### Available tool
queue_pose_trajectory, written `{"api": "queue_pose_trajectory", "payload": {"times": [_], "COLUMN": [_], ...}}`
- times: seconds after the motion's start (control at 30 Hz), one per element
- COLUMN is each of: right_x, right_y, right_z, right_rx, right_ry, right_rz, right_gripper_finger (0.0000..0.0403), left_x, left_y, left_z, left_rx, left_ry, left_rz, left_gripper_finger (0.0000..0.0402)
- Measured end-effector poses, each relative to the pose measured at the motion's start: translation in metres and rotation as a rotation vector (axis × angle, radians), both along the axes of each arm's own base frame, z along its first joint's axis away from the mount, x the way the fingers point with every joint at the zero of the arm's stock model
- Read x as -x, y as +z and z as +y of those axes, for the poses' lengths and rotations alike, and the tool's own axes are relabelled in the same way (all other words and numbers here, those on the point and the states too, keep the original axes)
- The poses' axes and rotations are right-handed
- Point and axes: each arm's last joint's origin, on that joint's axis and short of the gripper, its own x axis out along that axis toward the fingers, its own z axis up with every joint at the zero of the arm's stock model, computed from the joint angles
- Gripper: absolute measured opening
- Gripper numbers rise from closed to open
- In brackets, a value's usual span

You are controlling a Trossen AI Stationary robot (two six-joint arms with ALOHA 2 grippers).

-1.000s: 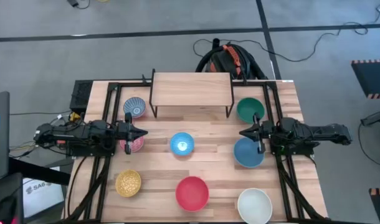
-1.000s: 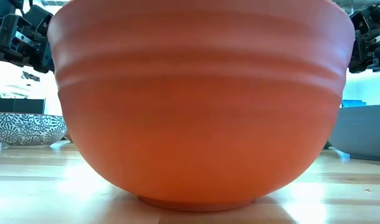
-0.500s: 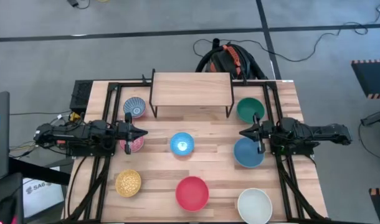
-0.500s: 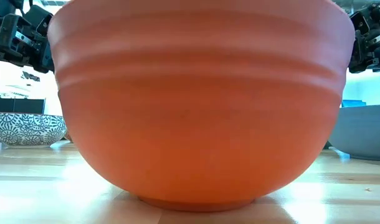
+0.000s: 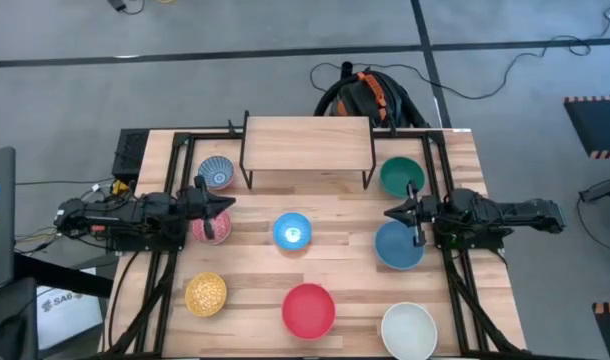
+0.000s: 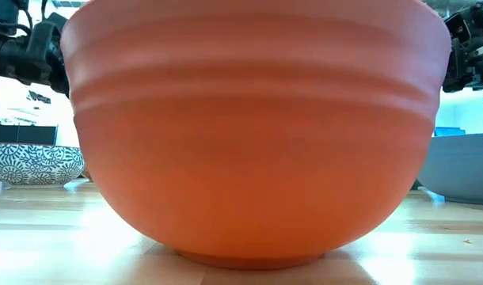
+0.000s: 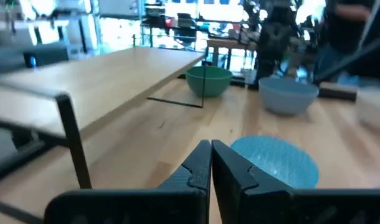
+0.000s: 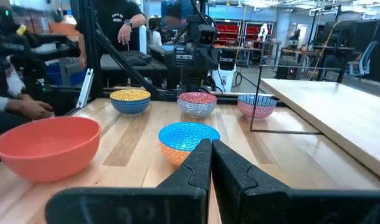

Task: Place and stack bowls onto a shelf
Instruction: Put the green bowl on the shelf

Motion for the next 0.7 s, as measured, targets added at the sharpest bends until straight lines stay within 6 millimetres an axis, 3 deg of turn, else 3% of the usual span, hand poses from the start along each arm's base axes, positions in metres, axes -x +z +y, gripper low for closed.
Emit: {"api": "queue_pose_trajectory", "payload": {"times": [0.13,0.47,0.6,0.7], "right_x": [0.001,0.005,0.005,0.004], "right_y": [0.011,0.024,0.022,0.028], "right_z": [0.001,-0.006,-0.012,-0.013], "right_rx": [-0.238,-0.782,-0.911,-0.942], "right_ry": [0.031,-0.121,-0.269,-0.264], "right_rz": [-0.101,-0.316,-0.384,-0.390], "right_gripper_finger": [0.0040,0.0040,0.0040,0.0040], "left_x": [0.000,0.001,0.001,0.001], "left_y": [0.000,0.002,0.010,0.014], "left_z": [0.000,0.002,0.001,0.000], "left_rx": [0.160,0.461,0.446,0.431], "left_ry": [0.000,0.059,0.000,-0.047], "left_rz": [-0.053,-0.188,-0.256,-0.271], "left_gripper_finger": [0.0000,0.0000,0.0000,0.0006]}}
